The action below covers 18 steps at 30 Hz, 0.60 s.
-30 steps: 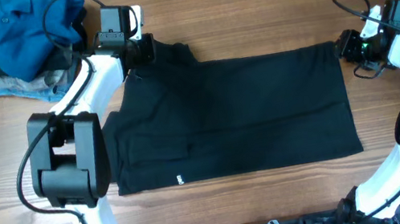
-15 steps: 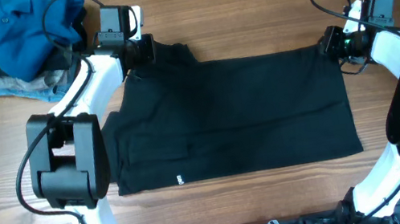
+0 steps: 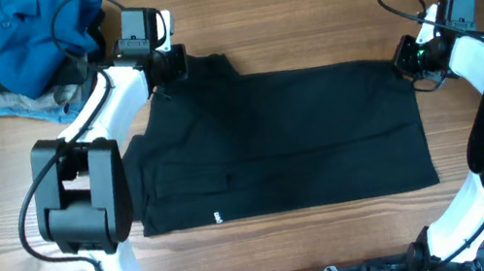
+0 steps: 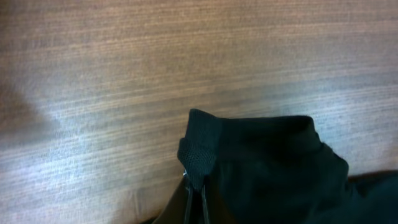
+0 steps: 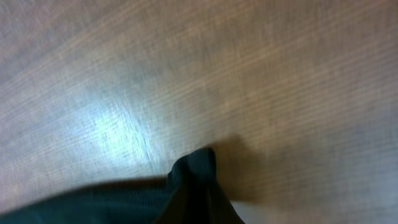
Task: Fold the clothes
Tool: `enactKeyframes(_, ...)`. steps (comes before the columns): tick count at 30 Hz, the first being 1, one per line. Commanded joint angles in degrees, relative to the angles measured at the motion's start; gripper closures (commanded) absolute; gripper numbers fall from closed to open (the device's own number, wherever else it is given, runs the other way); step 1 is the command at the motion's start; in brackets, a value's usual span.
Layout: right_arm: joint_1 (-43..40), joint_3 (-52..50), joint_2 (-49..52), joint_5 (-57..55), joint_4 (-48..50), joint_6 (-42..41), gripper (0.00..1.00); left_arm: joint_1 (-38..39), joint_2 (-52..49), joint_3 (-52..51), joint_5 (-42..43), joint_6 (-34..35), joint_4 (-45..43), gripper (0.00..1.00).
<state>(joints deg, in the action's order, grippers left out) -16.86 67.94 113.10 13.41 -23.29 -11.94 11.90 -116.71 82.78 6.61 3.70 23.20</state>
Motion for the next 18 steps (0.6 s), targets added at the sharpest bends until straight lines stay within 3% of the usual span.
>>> enactKeyframes(1, -0.46, -0.33, -2.67, -1.16, -3.8, -0.63, 0.96, -0.13, 5.33, 0.61, -3.19, 0.13, 3.61, 0.96)
enactKeyframes(9, -0.46, -0.33, -9.51, -1.49, -8.98, 0.57, 0.95, -0.17, 9.57, 0.61, -4.37, 0.13, 14.91, 0.96)
enactKeyframes(18, -0.46, -0.33, -12.28, -9.14, -16.63, -0.04, 0.96, -0.15, 9.46, 0.59, -4.11, 0.15, 28.68, 0.96)
